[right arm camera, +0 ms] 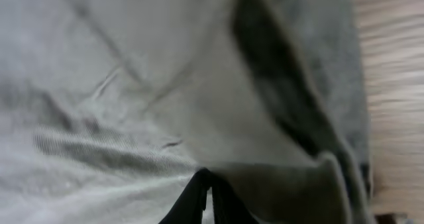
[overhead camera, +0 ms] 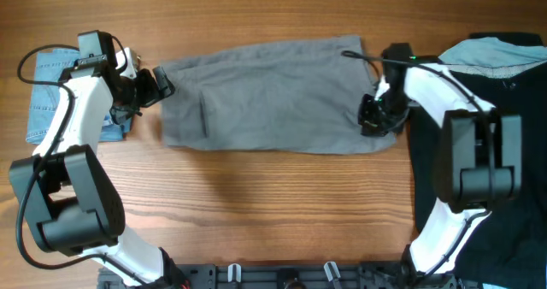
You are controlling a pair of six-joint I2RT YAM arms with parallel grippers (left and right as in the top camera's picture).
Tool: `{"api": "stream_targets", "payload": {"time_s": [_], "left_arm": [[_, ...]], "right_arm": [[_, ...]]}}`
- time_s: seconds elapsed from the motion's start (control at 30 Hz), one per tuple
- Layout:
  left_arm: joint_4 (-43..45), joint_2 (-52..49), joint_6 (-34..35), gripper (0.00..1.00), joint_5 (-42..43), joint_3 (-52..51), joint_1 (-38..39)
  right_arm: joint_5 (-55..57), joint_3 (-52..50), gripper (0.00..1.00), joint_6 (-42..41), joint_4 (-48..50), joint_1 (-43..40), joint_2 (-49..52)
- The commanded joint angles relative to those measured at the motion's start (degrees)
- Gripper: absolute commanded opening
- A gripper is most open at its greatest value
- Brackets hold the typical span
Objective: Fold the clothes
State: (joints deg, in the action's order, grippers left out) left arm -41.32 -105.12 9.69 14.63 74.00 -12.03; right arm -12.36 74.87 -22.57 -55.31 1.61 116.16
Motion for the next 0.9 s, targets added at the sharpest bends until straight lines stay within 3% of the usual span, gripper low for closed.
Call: {"api": "stream_targets", "payload": {"time_s": [0.0, 0.2, 0.3, 0.47, 0.5, 0.57, 0.63, 0.67, 0.77, 0.87], "left_arm": [[1.79, -2.71, -0.55, 1.0, 0.13, -0.72, 0.35], [8.22, -11.15, -0.52, 1.0, 8.61, -0.72, 4.31], [7.41, -14.4, -0.55, 0.99, 10.03, -0.72, 7.63], [5.53, -17.38, -6.1, 0.73, 10.51, -0.76, 13.53], [5.33, -17.66, -6.08, 0.72, 9.68, -0.76, 14.21], [5.35, -18.29, -6.05, 0.58, 9.09, -0.76, 15.15], [5.09, -18.34, -6.03, 0.33, 9.09, -0.76, 15.1], [4.61, -18.32, -5.77, 0.04, 9.05, -0.74, 14.93], [0.96, -17.7, -0.52, 0.04, 5.16, -0.31, 13.31], [-8.72, -15.32, 1.73, 0.04, 0.37, 4.07, 8.24]], "right_arm": [[10.75, -1.97, 0.1, 2.43, 1.03, -7.21, 4.98], [7.78, -1.97, 0.1, 5.99, 2.8, -7.78, 4.96], [7.78, -1.97, 0.1, 6.01, 2.86, -7.78, 4.96], [7.48, -1.97, 0.1, 6.01, 3.65, -7.78, 4.96], [6.93, -1.97, 0.1, 5.99, 3.65, -7.78, 4.96], [5.75, -1.97, 0.1, 5.88, 3.67, -7.78, 4.96], [5.38, -1.97, 0.1, 5.88, 3.67, -7.78, 4.96], [5.4, -1.97, 0.09, 5.9, 3.67, -7.78, 4.96], [5.4, -1.92, 0.08, 6.01, 3.48, -7.78, 4.52], [5.33, 0.15, 0.06, 6.32, 1.44, -7.78, 1.99]]}}
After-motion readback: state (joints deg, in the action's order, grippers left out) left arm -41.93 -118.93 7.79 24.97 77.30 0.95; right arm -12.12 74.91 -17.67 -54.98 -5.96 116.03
